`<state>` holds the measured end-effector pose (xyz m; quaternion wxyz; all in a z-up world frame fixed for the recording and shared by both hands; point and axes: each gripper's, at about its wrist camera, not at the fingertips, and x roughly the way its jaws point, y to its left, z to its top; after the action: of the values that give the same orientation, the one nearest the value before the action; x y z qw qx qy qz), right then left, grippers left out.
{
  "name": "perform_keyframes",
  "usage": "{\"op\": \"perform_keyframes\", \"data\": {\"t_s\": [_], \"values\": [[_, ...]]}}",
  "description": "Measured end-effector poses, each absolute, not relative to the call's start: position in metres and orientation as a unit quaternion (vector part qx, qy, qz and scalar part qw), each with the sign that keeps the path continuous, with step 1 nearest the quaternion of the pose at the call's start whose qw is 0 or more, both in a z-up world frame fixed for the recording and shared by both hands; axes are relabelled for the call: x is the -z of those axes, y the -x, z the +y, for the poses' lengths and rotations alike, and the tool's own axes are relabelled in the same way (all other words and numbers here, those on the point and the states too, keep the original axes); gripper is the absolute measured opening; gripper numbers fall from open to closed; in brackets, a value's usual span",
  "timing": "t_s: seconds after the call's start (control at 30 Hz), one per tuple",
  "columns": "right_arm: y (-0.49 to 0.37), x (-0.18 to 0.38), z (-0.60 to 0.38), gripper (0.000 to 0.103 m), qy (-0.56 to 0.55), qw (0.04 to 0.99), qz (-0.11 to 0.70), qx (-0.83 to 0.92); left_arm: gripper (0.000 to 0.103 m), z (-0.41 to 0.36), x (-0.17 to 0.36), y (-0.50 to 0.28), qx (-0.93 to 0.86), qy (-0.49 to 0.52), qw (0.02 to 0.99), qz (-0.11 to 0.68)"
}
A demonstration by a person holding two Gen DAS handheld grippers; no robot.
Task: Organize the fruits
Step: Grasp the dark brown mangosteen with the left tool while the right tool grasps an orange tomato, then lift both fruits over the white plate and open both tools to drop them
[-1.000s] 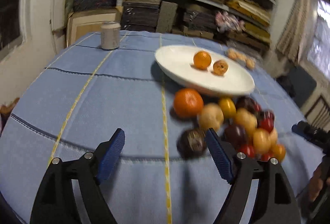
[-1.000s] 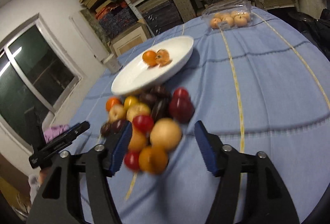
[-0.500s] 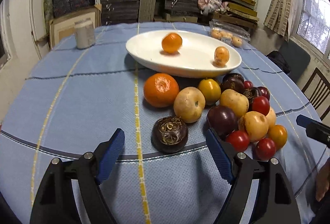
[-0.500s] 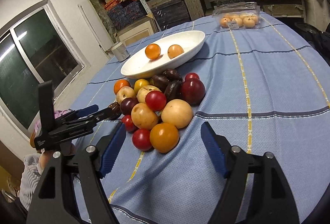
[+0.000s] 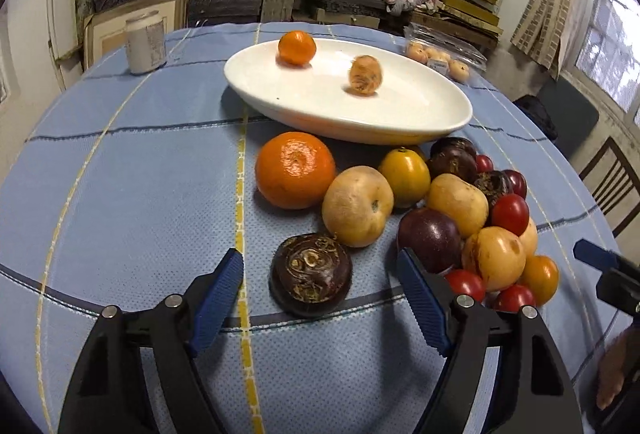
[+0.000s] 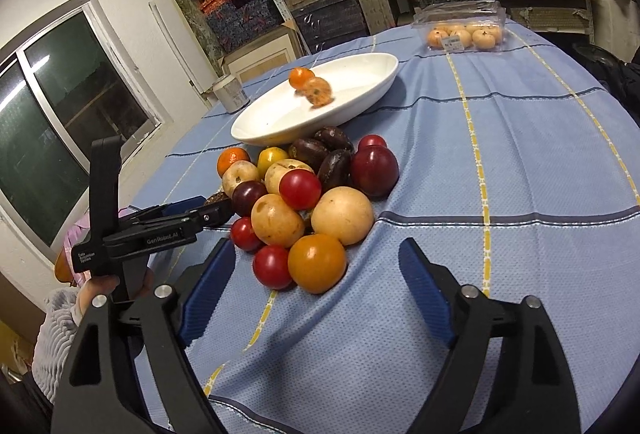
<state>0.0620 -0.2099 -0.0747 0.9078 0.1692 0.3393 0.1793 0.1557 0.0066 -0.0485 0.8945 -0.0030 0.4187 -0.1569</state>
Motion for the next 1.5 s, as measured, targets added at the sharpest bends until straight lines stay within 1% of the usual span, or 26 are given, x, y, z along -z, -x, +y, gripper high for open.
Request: {"op": "perform_keyframes", "data": {"t_s": [0.03, 0.07, 0.1, 0.13, 0.2, 0.27, 0.3, 0.33, 0.47, 0.57, 0.6, 0.67, 0.73, 0.8, 0.87, 1.07, 1.17, 1.3, 1.37, 1.5], "values": [[-0.062, 0.075, -0.210, 0.082, -0.170, 0.908, 0.339, -0.179, 0.070, 0.006, 0.050, -0.157, 0.158, 0.004, 0.893, 0.422], [-0.062, 0.075, -0.210, 0.082, -0.170, 0.908, 0.340, -0.179, 0.068, 0.005, 0.050, -0.158, 0.154, 0.000, 0.892, 0.424], [-0.062, 0.075, -0.210, 0.082, -0.169, 0.908, 0.340, -0.179, 0.063, 0.004, 0.050, -0.158, 0.156, -0.002, 0.893, 0.423], [-0.062, 0.076, -0.210, 0.082, -0.169, 0.907, 0.341, -0.179, 0.056, 0.003, 0.050, -0.158, 0.158, -0.004, 0.892, 0.423], [-0.063, 0.076, -0.210, 0.082, -0.169, 0.907, 0.342, -0.178, 0.049, 0.002, 0.050, -0.159, 0.157, -0.006, 0.893, 0.423], [-0.063, 0.077, -0.211, 0.082, -0.171, 0.906, 0.344, -0.177, 0.047, 0.004, 0.050, -0.159, 0.159, -0.001, 0.892, 0.423], [-0.064, 0.078, -0.212, 0.082, -0.172, 0.906, 0.344, -0.177, 0.042, 0.005, 0.050, -0.158, 0.159, -0.001, 0.892, 0.422], [-0.064, 0.078, -0.213, 0.082, -0.175, 0.905, 0.345, -0.176, 0.041, 0.006, 0.050, -0.156, 0.158, -0.005, 0.893, 0.422], [-0.064, 0.078, -0.213, 0.082, -0.174, 0.906, 0.343, -0.178, 0.041, 0.021, 0.049, -0.136, 0.145, 0.000, 0.896, 0.421], [-0.062, 0.079, -0.200, 0.080, -0.137, 0.909, 0.348, -0.183, 0.041, 0.039, 0.046, -0.129, 0.130, 0.030, 0.900, 0.414], [-0.061, 0.078, -0.194, 0.078, -0.120, 0.912, 0.347, -0.184, 0.041, 0.043, 0.045, -0.130, 0.126, 0.039, 0.901, 0.413], [-0.057, 0.078, -0.180, 0.064, -0.083, 0.913, 0.347, -0.196, 0.041, 0.043, 0.046, -0.132, 0.127, 0.042, 0.899, 0.416], [-0.057, 0.078, -0.170, 0.060, -0.060, 0.913, 0.350, -0.200, 0.041, 0.039, 0.049, -0.133, 0.130, 0.033, 0.896, 0.423], [-0.061, 0.082, -0.171, 0.057, -0.062, 0.910, 0.359, -0.198, 0.041, 0.035, 0.048, -0.132, 0.135, 0.026, 0.897, 0.420], [-0.066, 0.086, -0.174, 0.049, -0.073, 0.905, 0.372, -0.195, 0.041, 0.034, 0.047, -0.131, 0.138, 0.024, 0.897, 0.418], [-0.074, 0.095, -0.175, 0.036, -0.081, 0.895, 0.395, -0.189, 0.041, 0.033, 0.048, -0.131, 0.141, 0.026, 0.896, 0.419], [-0.078, 0.097, -0.174, 0.035, -0.087, 0.893, 0.399, -0.187, 0.041, 0.029, 0.047, -0.129, 0.146, 0.019, 0.897, 0.416], [-0.084, 0.096, -0.171, 0.038, -0.088, 0.897, 0.393, -0.180, 0.041, 0.025, 0.048, -0.128, 0.151, 0.011, 0.896, 0.417], [-0.087, 0.094, -0.169, 0.046, -0.086, 0.900, 0.389, -0.176, 0.041, 0.024, 0.048, -0.129, 0.150, 0.010, 0.896, 0.418], [-0.091, 0.095, -0.169, 0.046, -0.091, 0.900, 0.389, -0.173, 0.041, 0.025, 0.049, -0.130, 0.150, 0.013, 0.895, 0.420]]}}
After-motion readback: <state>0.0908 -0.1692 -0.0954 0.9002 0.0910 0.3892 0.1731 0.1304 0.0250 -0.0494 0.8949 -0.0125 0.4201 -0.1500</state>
